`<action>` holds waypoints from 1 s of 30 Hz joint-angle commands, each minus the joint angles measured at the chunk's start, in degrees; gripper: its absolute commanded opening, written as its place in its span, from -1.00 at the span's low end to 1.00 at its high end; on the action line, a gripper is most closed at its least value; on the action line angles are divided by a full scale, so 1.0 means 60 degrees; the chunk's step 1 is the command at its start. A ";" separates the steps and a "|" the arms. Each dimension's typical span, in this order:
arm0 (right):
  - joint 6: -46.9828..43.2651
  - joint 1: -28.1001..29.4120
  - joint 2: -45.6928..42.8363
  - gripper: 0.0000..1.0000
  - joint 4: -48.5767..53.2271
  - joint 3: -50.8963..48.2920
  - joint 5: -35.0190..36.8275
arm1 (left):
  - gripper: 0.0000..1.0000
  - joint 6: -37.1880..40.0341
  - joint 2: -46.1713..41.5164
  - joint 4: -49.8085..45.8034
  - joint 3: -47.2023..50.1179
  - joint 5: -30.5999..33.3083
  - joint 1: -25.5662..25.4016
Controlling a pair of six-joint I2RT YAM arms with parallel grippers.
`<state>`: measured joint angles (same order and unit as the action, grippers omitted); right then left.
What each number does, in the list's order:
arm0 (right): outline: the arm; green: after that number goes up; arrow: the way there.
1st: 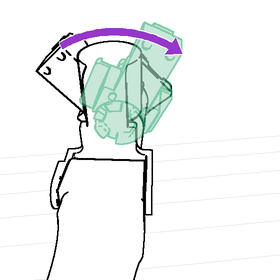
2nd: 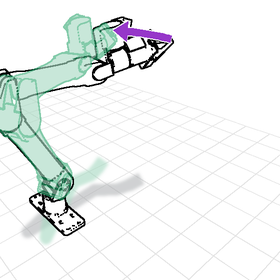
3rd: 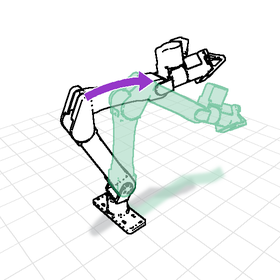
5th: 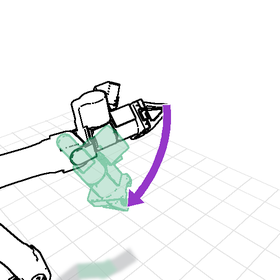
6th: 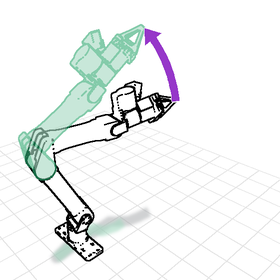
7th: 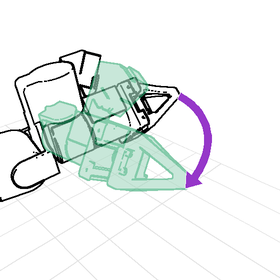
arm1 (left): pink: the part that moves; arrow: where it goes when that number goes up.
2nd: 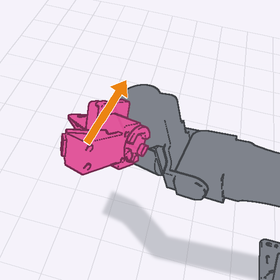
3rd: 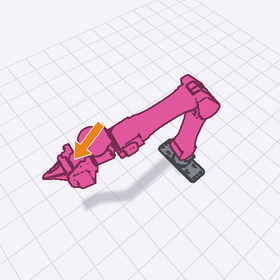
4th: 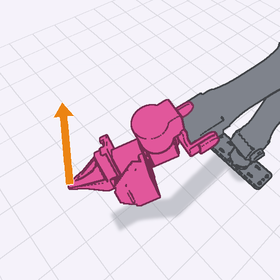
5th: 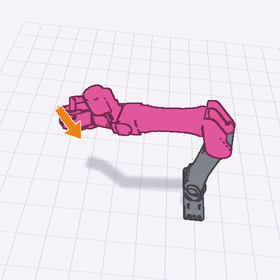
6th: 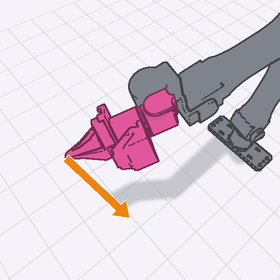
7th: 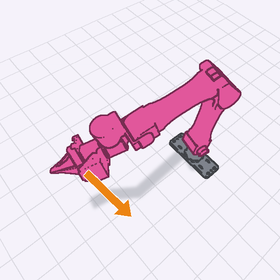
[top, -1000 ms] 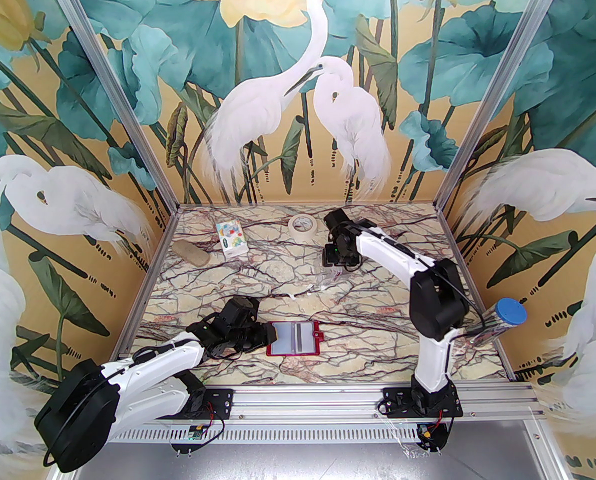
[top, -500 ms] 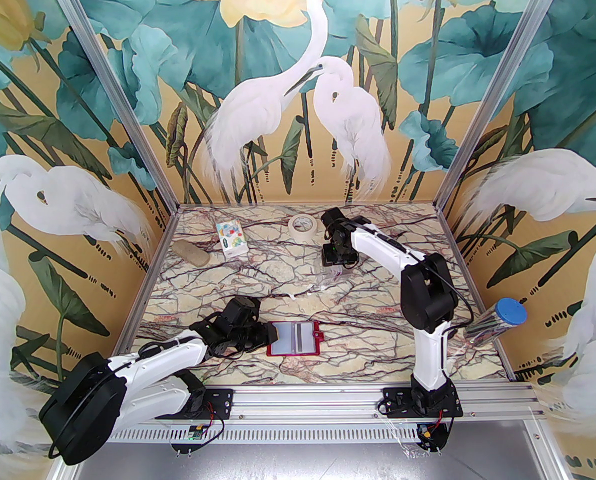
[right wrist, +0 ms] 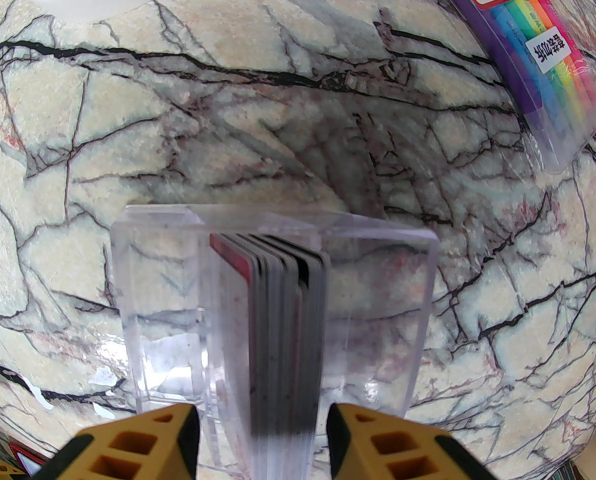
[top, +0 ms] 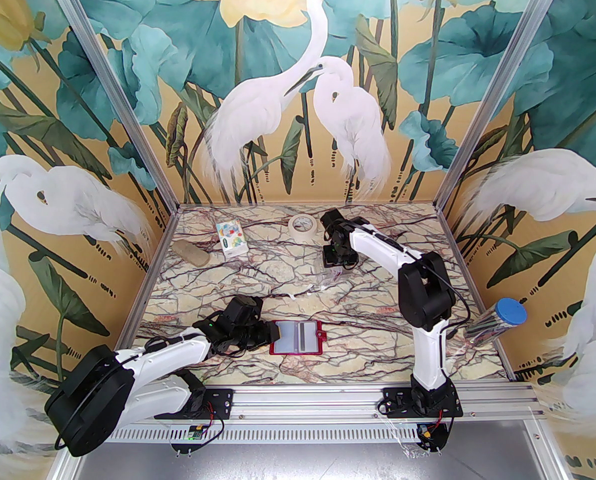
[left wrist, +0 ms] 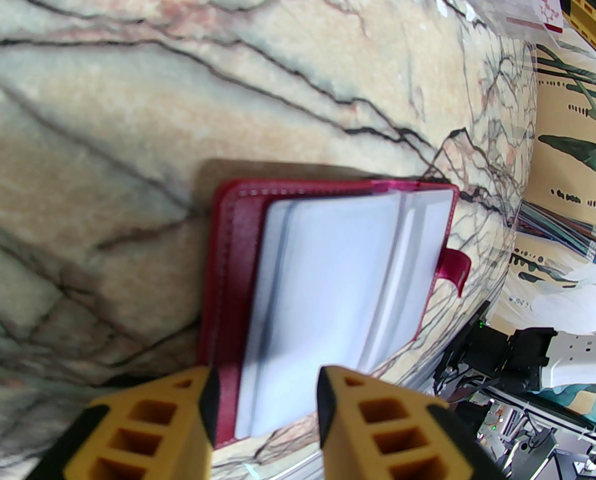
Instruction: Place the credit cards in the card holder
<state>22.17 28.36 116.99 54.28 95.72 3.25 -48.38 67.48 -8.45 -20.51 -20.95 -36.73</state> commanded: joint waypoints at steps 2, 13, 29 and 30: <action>-0.0165 -0.0062 0.0030 -0.05 0.0123 -0.0059 0.0177 | -0.23 0.0217 -0.0287 -0.0531 -0.0284 0.0035 0.0043; -0.0195 -0.0092 0.0056 -0.05 0.0123 0.0028 0.0221 | -0.23 0.0215 -0.0221 -0.0199 -0.0337 -0.0287 0.0051; -0.0209 -0.0112 0.0233 -0.06 0.0174 0.0110 0.0410 | -0.25 0.0174 0.0647 0.0241 -0.0167 -0.0171 0.0043; -0.0209 -0.0116 0.0241 -0.07 0.0174 0.0107 0.0436 | -0.25 0.0182 0.0636 0.0222 -0.0157 -0.0156 0.0045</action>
<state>21.17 27.99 117.05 54.37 95.72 4.54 -48.01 70.59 -6.87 -22.02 -21.78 -36.73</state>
